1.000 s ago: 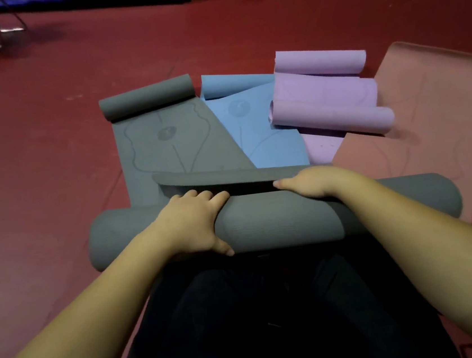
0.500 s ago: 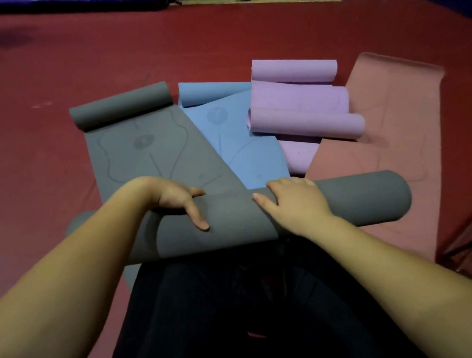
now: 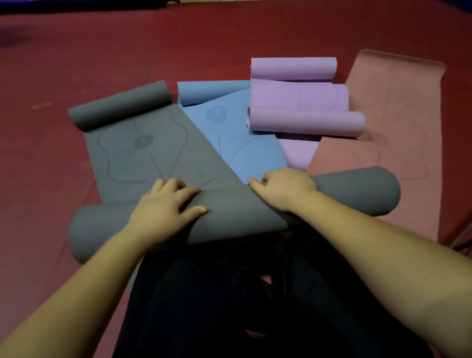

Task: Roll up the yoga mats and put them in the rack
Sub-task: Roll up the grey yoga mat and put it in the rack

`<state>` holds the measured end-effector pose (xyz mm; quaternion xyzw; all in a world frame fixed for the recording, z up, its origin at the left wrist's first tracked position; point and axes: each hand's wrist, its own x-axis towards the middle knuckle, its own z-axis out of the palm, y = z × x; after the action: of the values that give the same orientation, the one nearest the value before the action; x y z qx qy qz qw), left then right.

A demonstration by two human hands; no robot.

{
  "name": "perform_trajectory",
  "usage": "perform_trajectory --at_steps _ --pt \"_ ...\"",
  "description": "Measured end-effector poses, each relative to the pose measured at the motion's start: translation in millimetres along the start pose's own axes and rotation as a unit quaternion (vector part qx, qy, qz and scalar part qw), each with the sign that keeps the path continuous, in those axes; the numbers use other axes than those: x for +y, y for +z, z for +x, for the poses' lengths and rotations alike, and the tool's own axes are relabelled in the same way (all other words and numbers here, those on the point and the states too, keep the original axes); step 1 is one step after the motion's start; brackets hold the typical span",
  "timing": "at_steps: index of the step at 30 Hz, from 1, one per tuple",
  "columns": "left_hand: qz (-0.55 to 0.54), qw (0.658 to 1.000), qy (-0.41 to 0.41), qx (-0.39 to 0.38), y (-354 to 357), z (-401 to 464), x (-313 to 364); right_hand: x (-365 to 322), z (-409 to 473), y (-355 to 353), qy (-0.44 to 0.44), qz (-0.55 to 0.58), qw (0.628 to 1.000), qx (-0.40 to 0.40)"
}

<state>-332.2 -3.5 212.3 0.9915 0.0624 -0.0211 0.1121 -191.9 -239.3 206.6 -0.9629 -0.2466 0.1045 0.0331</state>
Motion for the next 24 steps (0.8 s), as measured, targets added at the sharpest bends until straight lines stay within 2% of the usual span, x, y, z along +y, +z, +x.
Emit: perform_trajectory --at_steps 2,3,6,7,10,17,24 --pt "0.115 0.989 0.041 0.087 21 -22 3 0 6 -1 0.002 0.002 1.0 -0.02" --pt "0.159 0.982 0.05 0.093 30 -30 4 -1 9 -2 0.001 0.002 1.0 -0.028" --pt "0.232 0.973 -0.001 0.018 43 -36 11 -5 16 -6 0.002 0.006 0.998 -0.062" --pt "0.242 0.97 -0.017 0.019 43 -35 14 -6 19 -8 0.004 0.007 0.997 -0.075" --pt "0.251 0.967 -0.023 0.033 36 -28 18 -8 24 -13 0.009 0.008 0.995 -0.1" --pt "0.24 0.97 -0.001 0.037 15 -28 24 -6 15 -32 0.006 0.02 0.996 -0.083" --pt "0.209 0.976 0.055 0.042 -28 -55 35 -3 -6 -66 -0.02 0.041 0.985 -0.164"
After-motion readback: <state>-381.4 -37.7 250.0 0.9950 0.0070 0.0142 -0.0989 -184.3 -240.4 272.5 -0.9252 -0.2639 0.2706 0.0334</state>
